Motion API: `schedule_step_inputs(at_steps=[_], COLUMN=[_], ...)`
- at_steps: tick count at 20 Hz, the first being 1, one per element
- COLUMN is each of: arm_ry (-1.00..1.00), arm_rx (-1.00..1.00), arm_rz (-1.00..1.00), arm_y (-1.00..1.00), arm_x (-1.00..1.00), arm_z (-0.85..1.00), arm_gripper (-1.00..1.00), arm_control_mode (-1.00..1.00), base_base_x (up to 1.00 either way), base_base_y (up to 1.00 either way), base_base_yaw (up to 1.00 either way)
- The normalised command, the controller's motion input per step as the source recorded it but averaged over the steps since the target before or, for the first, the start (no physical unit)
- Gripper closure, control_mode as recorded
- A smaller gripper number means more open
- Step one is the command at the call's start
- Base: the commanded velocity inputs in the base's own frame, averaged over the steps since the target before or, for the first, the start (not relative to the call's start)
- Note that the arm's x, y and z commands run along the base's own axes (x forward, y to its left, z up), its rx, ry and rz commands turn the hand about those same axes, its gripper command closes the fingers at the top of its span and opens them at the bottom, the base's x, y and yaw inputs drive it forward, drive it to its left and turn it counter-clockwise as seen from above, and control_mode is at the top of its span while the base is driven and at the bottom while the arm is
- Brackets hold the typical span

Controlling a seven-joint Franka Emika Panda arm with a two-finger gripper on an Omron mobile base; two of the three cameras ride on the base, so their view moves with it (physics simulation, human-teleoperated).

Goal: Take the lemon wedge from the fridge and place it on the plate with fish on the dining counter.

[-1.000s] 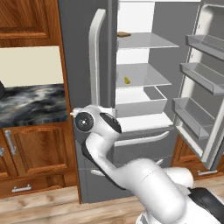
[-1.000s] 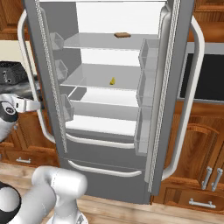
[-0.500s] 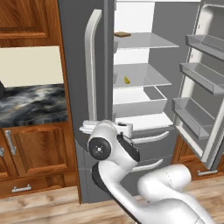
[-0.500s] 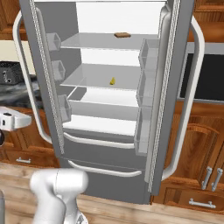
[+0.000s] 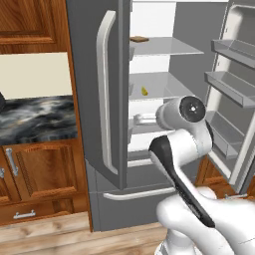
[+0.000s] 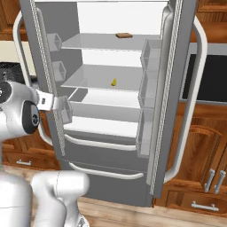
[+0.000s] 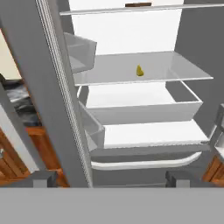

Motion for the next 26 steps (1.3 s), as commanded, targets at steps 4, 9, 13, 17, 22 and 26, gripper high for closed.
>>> schedule_step_inputs(at_steps=[4,9,13,17,22,26], arm_ry=[0.29,-0.05,0.00,0.06,0.16,0.18], arm_rx=[0.06,0.12,0.29,0.29,0.23,0.09], arm_rz=[0.41,0.32,0.21,0.19,0.11,0.08], arm_y=[-0.51,-0.32,-0.31,-0.26,0.03,0.24], arm_x=[0.75,0.46,0.59,0.81,0.98,0.87], arm_z=[0.02,-0.42,0.05,0.21,0.27,0.25], arm_gripper=[-1.00,-1.00,-1.00,-1.00,-1.00,-1.00], arm_control_mode=[-1.00,-1.00,-1.00,-1.00,-1.00,-1.00], base_base_x=[0.00,0.00,0.00,0.00,0.00,0.00], base_base_y=[0.00,0.00,0.00,0.00,0.00,0.00], base_base_yaw=[0.00,0.00,0.00,0.00,0.00,0.00])
